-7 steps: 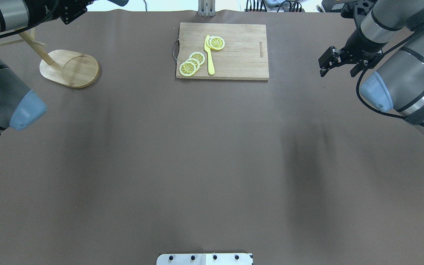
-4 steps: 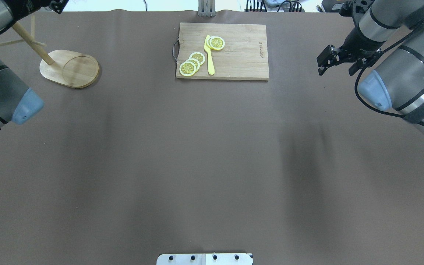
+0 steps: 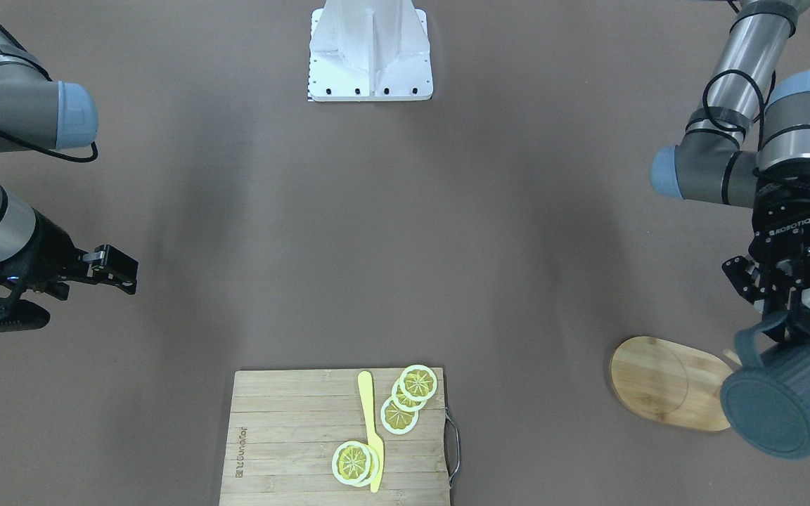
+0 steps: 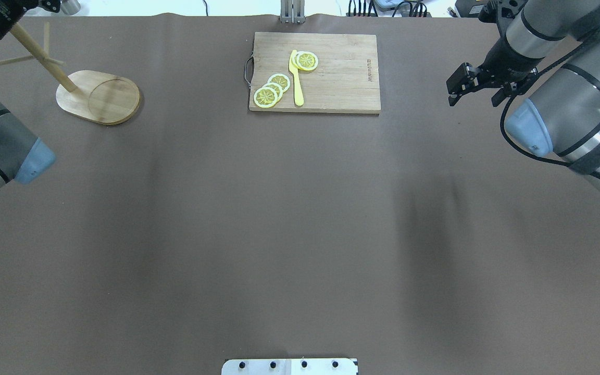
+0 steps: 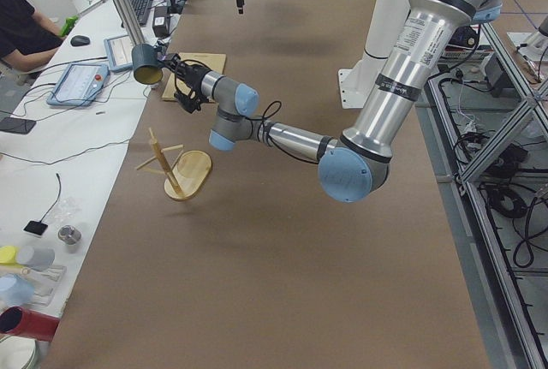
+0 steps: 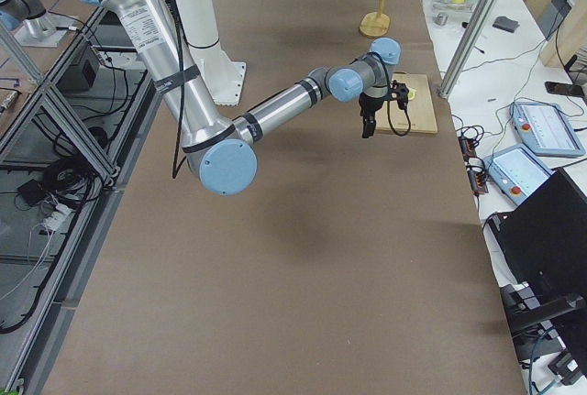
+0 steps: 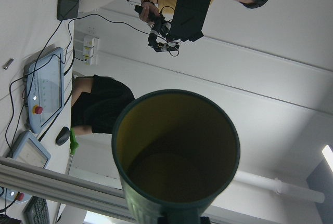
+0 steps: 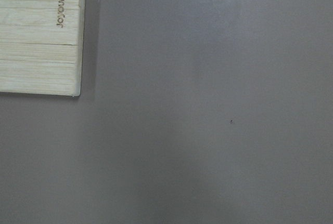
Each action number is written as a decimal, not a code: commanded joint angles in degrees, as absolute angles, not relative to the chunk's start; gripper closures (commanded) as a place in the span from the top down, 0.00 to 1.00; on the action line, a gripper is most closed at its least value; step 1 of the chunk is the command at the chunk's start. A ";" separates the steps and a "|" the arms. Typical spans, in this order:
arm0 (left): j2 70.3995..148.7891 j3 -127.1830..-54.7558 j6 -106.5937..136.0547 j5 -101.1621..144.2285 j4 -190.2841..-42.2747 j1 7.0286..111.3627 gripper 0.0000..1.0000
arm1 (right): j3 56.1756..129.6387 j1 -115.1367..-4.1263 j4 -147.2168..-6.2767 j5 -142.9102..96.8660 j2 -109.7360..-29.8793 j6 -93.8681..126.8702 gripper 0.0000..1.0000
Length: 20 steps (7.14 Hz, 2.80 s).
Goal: Hang cup on storage rack
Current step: 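Lift the blue mug with the left gripper up toward the wooden mug tree, then align the mug handle with a peg of the mug tree using the left gripper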
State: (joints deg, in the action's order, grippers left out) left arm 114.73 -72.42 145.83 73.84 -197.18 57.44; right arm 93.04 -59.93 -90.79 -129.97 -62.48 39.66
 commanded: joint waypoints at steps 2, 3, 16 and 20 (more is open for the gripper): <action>114.61 -69.52 147.74 61.14 -200.48 50.14 0.00 | 93.08 -59.68 -90.79 -129.99 -62.40 39.90 1.00; 114.26 -68.91 147.74 59.34 -202.31 48.62 0.00 | 92.99 -59.68 -90.79 -129.90 -62.40 39.90 1.00; 112.59 -61.17 147.13 55.46 -208.48 48.34 0.00 | 93.16 -58.89 -90.79 -129.73 -62.40 39.81 1.00; 113.03 -61.43 147.04 55.28 -208.48 47.38 0.00 | 93.08 -58.80 -90.79 -129.73 -62.49 39.81 1.00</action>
State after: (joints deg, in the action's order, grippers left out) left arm 112.89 -61.28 147.11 55.41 -208.48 47.88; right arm 93.12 -58.83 -90.79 -129.73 -62.42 39.81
